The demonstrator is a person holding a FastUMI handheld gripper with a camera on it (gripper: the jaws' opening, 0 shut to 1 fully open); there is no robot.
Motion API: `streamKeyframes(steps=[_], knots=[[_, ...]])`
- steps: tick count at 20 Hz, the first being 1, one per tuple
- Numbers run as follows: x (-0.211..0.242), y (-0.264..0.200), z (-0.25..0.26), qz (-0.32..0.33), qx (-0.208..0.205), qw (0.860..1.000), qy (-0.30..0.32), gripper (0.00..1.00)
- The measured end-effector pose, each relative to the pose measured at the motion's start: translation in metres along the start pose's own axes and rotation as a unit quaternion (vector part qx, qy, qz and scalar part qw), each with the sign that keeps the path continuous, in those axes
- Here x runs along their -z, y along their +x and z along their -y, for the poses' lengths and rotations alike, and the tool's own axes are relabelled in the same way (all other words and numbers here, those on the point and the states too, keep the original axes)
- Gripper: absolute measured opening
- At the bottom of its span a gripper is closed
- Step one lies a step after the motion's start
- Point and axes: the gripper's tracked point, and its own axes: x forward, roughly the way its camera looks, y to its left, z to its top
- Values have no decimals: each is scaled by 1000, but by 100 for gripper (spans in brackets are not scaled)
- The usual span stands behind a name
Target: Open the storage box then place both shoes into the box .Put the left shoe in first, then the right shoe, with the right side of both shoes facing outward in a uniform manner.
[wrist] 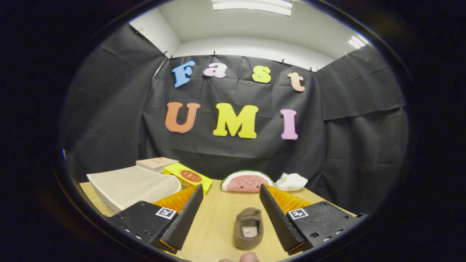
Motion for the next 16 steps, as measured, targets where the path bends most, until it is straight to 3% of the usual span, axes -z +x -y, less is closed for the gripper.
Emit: streamKeyframes(steps=[11,16], knots=[[19,8,8,-21,-9,999,24,95],[24,20,2,-43,-39,997,56,95]])
